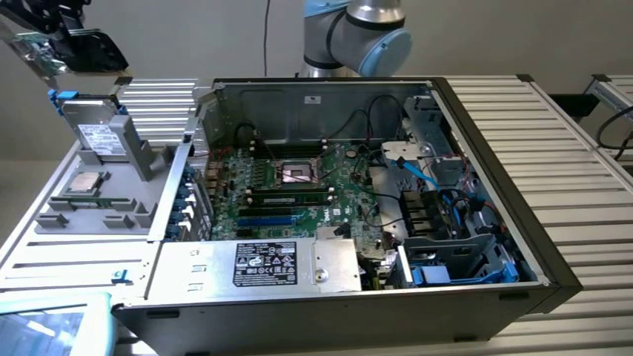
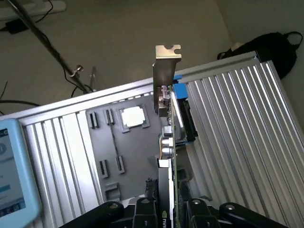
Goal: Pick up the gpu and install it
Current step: 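Pick up the gpu and move the gpu toward the slot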
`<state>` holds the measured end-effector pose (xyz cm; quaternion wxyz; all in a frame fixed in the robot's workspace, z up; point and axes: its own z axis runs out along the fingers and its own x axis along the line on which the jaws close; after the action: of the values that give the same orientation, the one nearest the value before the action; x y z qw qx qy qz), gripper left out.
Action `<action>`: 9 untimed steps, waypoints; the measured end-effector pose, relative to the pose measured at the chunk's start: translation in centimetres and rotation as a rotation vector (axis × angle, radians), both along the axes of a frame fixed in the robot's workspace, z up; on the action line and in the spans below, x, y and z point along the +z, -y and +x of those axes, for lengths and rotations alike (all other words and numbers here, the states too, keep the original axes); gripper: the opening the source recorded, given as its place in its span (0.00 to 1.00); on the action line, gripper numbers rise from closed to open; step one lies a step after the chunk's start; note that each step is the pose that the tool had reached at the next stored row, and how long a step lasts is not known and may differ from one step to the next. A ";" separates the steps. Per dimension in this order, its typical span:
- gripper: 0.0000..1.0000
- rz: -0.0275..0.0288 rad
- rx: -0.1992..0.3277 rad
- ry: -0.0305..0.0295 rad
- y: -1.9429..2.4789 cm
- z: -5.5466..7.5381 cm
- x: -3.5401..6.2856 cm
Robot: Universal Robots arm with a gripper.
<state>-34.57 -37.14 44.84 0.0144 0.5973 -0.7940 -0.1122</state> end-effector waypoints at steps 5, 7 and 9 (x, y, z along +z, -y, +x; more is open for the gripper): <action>0.29 0.0035 0.084 -0.0065 0.00 0.0 0.00; 0.29 0.0049 0.118 -0.0095 0.00 0.0 0.00; 0.29 0.0064 0.150 -0.0127 0.00 0.0 0.00</action>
<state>-34.57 -37.14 44.84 0.0260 0.6545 -0.7465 -0.1171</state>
